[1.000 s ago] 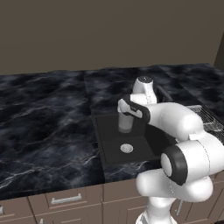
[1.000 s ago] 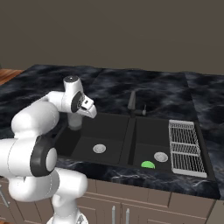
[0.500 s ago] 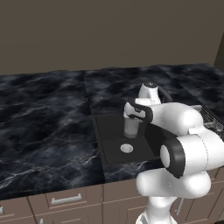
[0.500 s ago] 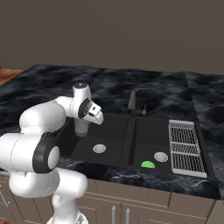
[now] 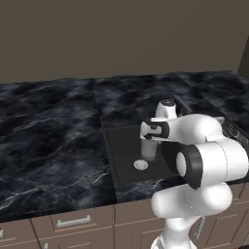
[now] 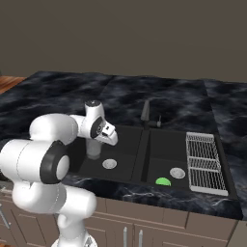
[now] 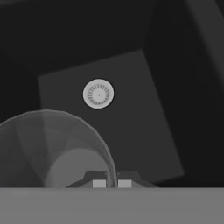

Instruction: Move any existing items from the left basin to the right basin for drying. Then move the glass cup from the counter to the left basin of the sink for washing.

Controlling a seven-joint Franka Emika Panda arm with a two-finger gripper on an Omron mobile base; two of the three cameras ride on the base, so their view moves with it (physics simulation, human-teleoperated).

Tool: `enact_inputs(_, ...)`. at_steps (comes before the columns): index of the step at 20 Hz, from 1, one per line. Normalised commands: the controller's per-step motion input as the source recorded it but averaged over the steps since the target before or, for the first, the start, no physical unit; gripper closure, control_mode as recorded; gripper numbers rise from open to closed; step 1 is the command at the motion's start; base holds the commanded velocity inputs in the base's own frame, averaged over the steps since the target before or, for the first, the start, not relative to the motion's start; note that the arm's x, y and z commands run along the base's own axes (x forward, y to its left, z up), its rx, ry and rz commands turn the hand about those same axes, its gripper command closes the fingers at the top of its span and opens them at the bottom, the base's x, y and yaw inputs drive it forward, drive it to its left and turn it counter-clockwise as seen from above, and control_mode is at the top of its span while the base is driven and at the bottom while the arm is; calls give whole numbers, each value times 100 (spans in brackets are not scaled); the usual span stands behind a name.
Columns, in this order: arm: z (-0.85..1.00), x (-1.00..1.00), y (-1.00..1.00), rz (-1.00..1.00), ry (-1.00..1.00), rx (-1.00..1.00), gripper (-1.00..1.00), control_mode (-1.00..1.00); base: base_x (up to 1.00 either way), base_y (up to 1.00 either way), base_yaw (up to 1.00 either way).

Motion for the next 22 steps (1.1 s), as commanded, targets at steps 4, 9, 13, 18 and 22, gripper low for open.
enact_inputs(4, -38, 0, -4, -1, 3, -2, 100, -100, 0, 0, 0)
enact_inputs(9, -40, 0, -1, -1, 1, 0, 100, -100, 0, 0, 0)
enact_inputs(13, -41, 0, 0, -2, 0, 0, 100, -100, 0, 0, 0)
enact_inputs(18, -40, 0, -1, -2, 0, 0, 100, -100, 0, 0, 0)
enact_inputs(22, -36, 0, -1, -2, 0, 0, 100, -100, 0, 0, 0)
